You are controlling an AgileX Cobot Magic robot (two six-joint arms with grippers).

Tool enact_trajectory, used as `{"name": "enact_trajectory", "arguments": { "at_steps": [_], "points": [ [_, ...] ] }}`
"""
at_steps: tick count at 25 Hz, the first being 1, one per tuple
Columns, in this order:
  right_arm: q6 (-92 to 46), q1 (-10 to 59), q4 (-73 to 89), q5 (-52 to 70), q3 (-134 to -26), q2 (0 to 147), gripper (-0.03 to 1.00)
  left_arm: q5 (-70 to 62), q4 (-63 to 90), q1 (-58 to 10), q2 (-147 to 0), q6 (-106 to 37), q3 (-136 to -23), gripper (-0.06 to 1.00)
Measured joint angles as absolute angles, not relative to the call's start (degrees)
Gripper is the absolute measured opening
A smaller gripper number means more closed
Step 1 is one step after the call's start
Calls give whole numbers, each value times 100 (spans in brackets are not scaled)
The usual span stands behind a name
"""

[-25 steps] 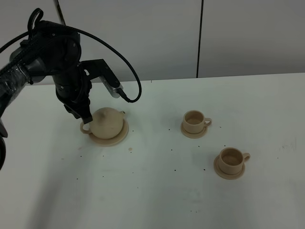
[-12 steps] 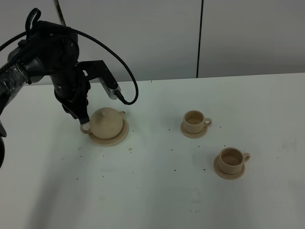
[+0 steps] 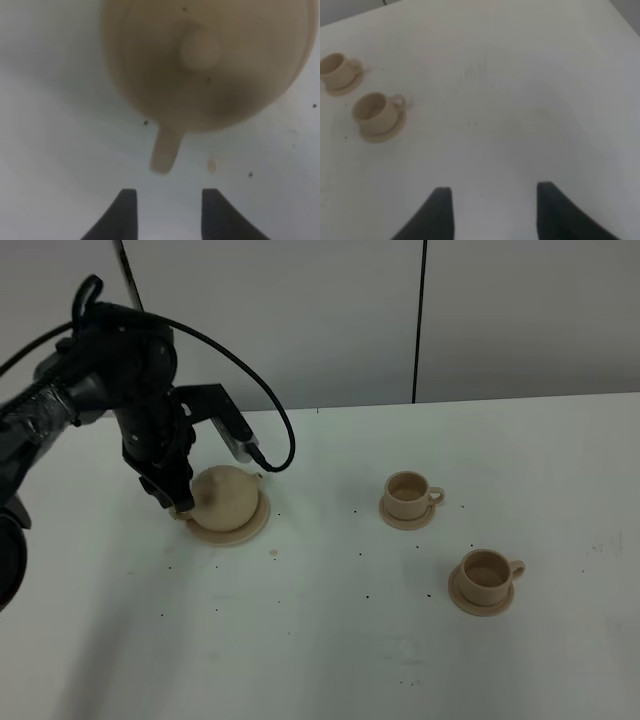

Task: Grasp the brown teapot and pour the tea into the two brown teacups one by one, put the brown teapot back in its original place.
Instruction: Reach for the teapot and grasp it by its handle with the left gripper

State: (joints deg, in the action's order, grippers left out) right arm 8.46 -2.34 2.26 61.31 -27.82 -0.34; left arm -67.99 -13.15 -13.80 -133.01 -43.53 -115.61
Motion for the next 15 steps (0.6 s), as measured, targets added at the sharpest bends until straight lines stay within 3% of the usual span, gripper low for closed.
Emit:
{"name": "enact_trajectory", "arguments": {
  "at_steps": [15],
  "points": [
    [851,-234,226,6131,-2782,-34,38,-6799,-1382,-1380,-13403,-4347,-11561,38]
  ]
}}
